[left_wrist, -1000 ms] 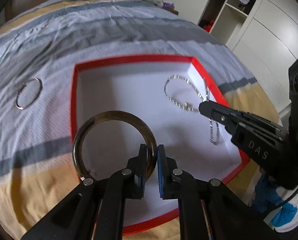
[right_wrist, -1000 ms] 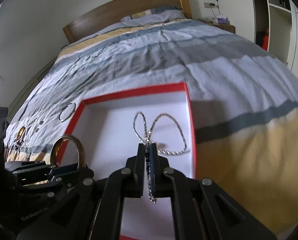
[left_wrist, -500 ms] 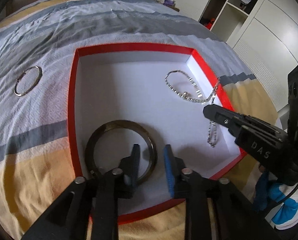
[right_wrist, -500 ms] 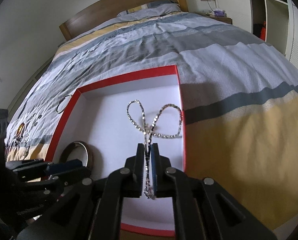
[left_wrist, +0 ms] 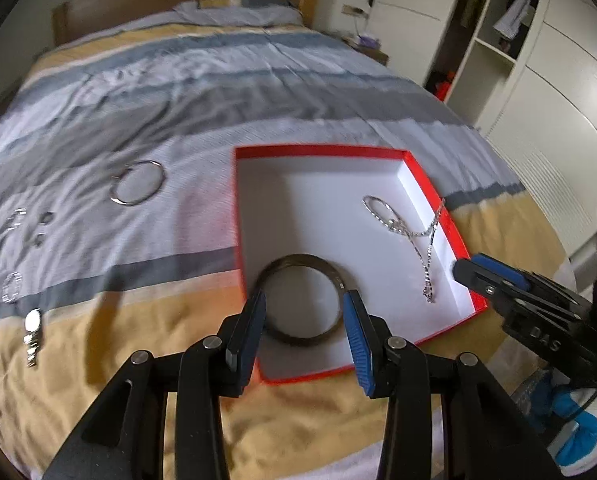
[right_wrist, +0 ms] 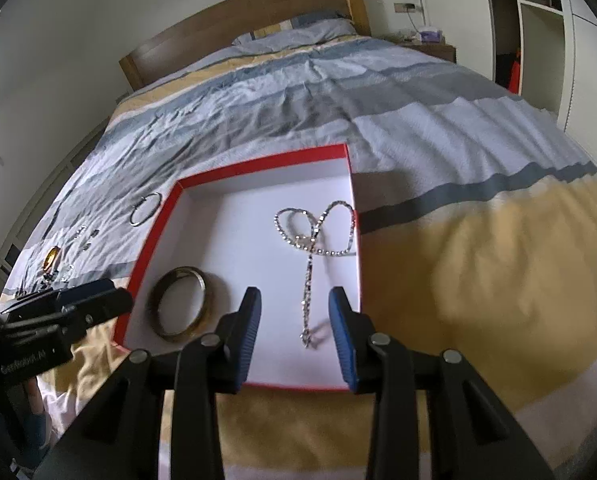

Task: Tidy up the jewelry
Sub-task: 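Open both tools to drop the necklace and bangle into the box, then withdraw both tools and move back toward the remaining jewelry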

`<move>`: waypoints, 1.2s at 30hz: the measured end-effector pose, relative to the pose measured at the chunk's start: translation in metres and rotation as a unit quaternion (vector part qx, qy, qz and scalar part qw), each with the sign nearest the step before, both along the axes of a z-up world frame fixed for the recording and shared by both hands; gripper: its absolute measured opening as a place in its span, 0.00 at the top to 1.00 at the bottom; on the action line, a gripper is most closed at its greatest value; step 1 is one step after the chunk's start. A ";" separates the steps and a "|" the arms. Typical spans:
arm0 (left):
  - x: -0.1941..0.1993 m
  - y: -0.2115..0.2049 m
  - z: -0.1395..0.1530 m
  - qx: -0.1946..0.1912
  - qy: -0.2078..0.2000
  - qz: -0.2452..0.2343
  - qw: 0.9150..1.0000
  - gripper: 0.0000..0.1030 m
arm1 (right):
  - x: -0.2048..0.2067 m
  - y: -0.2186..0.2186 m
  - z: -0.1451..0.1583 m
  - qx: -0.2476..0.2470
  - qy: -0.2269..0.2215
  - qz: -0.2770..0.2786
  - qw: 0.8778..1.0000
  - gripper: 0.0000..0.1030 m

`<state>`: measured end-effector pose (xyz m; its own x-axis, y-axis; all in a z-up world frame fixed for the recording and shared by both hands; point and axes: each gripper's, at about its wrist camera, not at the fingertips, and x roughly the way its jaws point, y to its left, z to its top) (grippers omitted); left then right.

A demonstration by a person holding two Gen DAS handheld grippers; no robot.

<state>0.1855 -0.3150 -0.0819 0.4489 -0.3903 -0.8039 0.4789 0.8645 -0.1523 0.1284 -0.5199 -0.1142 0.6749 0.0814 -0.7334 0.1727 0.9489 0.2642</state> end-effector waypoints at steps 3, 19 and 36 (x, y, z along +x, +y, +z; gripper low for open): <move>-0.012 0.013 0.012 -0.001 -0.013 0.013 1.000 0.61 | -0.013 0.005 0.012 -0.001 -0.010 -0.002 1.000 0.67; -0.076 0.086 0.080 0.014 -0.089 0.075 0.993 0.39 | -0.068 0.077 0.076 -0.014 -0.054 0.018 0.998 0.67; -0.118 0.155 0.109 0.011 -0.142 0.130 0.981 0.28 | -0.108 0.128 0.114 -0.025 -0.083 0.021 0.996 0.67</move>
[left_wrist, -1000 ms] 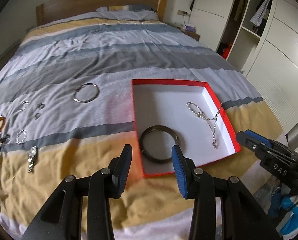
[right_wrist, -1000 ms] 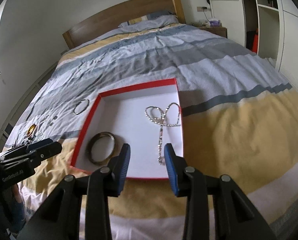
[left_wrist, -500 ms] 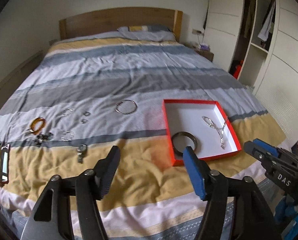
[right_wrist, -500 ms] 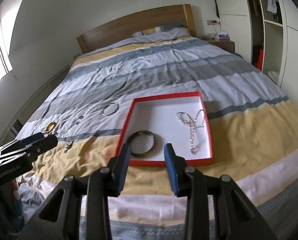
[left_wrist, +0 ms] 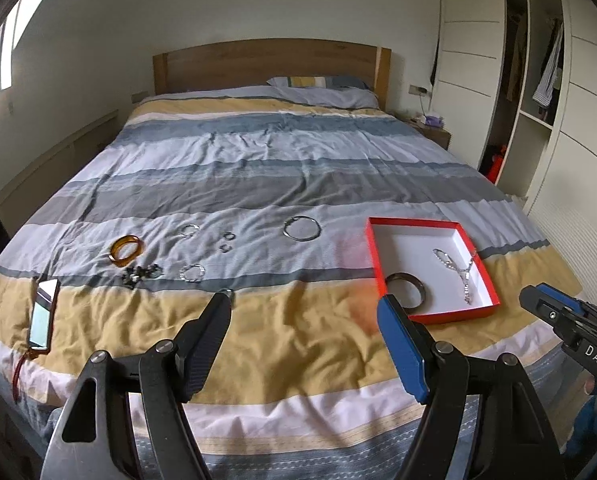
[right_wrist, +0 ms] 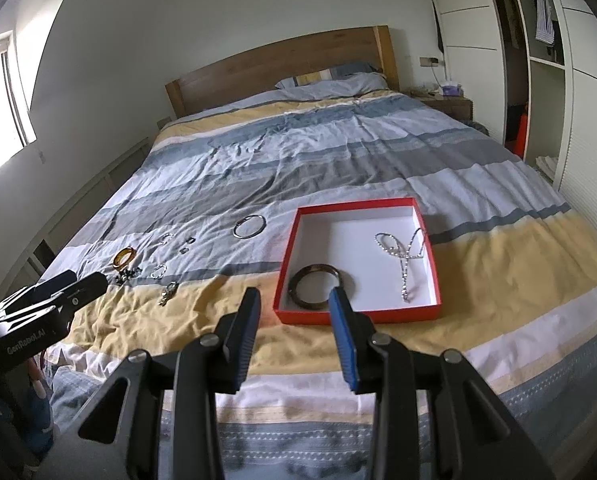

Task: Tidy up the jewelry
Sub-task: 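Withdraw both tools and move back toward the remaining jewelry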

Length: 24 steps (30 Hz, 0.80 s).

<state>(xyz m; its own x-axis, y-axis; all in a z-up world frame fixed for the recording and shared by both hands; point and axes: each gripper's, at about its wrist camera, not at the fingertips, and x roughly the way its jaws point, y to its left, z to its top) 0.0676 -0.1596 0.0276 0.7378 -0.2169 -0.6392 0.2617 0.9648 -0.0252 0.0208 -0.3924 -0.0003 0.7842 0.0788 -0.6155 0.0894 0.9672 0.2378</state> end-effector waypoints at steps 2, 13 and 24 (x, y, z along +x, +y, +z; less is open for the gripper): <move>-0.003 0.008 0.002 -0.003 -0.004 0.004 1.000 0.28 | -0.001 0.007 0.003 -0.001 -0.001 0.002 1.000 0.67; -0.019 0.068 0.005 -0.021 -0.016 0.044 0.999 0.28 | -0.010 0.050 0.018 -0.017 -0.010 0.016 1.000 0.66; -0.035 0.159 -0.008 -0.006 -0.025 0.111 0.994 0.28 | -0.010 0.093 0.021 -0.028 -0.016 0.052 0.998 0.66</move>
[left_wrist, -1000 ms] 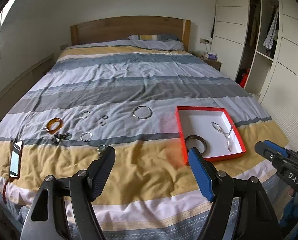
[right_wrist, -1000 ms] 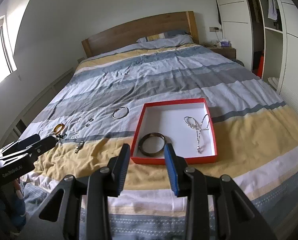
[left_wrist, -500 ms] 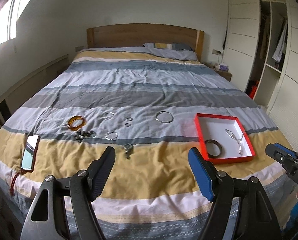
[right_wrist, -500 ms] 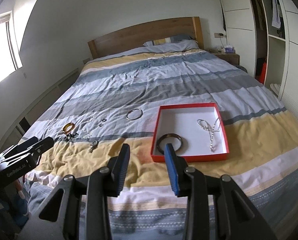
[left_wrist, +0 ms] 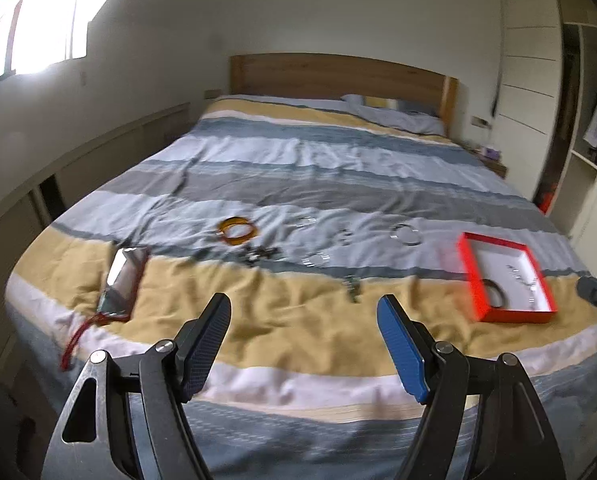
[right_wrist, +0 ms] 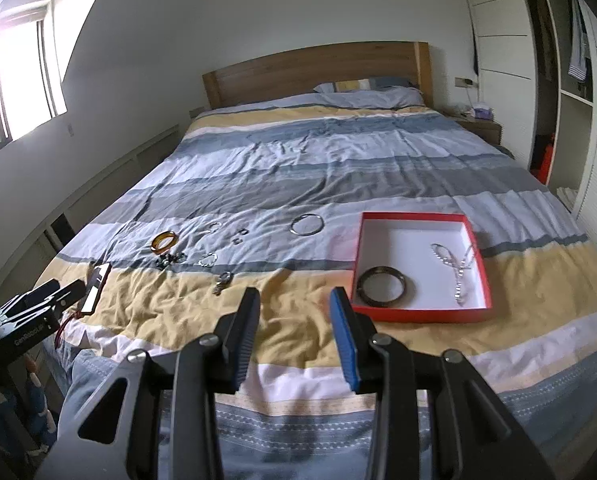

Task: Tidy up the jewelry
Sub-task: 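Withdraw both tools and move back toward the remaining jewelry, then grasp the wristwatch with the right tool while the left grasps the beaded bracelet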

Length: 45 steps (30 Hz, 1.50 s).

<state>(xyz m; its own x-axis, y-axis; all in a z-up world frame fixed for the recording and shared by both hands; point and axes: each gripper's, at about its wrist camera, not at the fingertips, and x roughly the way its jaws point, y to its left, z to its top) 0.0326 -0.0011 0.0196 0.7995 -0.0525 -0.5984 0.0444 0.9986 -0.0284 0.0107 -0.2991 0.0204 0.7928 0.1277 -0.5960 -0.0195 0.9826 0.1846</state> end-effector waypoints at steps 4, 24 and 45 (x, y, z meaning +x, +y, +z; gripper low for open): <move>-0.003 0.021 -0.006 0.005 0.003 0.020 1.000 0.28 | 0.007 0.011 -0.006 0.003 0.006 0.015 1.000 0.66; 0.051 0.071 -0.063 -0.009 0.075 0.055 0.996 0.28 | 0.080 0.030 -0.063 0.035 0.063 0.063 0.995 0.66; 0.211 0.078 -0.125 -0.042 0.123 0.005 0.991 0.30 | 0.213 0.119 -0.155 0.046 0.148 0.157 0.975 0.66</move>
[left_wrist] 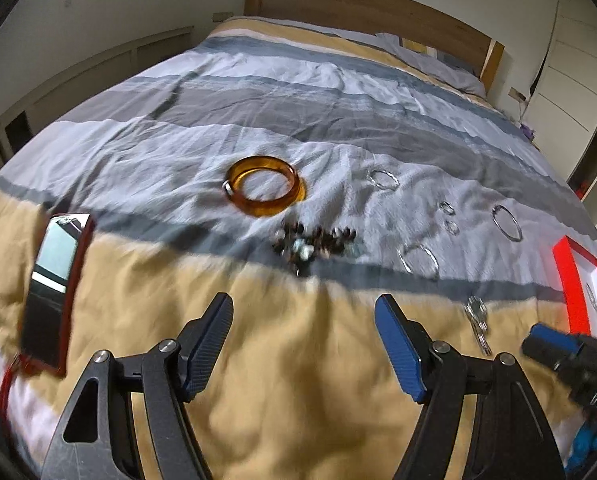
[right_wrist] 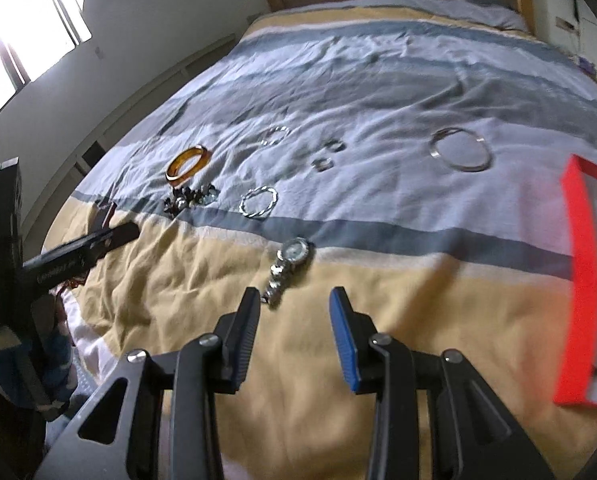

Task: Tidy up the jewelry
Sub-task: 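Grasp the wristwatch with the right tool while the left grasps the beaded bracelet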

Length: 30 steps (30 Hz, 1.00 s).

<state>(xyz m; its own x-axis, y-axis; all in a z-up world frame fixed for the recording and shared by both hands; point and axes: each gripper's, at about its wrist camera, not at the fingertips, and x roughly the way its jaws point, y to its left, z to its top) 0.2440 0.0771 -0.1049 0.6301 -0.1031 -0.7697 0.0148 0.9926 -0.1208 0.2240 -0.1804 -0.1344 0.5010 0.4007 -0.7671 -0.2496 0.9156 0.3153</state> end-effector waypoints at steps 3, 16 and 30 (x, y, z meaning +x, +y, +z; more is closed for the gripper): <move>0.019 0.002 -0.010 -0.006 0.004 0.000 1.000 0.30 | 0.015 0.011 -0.013 -0.002 0.010 0.008 1.000 0.66; 0.071 -0.004 -0.048 -0.003 0.031 -0.018 0.999 0.30 | 0.045 0.029 -0.037 -0.009 0.009 0.014 1.000 0.66; 0.069 -0.003 -0.049 -0.014 0.031 -0.024 0.999 0.84 | 0.043 0.029 -0.042 -0.001 -0.005 0.017 1.000 0.78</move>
<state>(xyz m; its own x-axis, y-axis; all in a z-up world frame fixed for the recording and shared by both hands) 0.3128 0.0739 -0.1541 0.5755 -0.1549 -0.8030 0.0550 0.9870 -0.1510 0.2668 -0.1511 -0.1765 0.4945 0.4172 -0.7626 -0.2844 0.9067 0.3116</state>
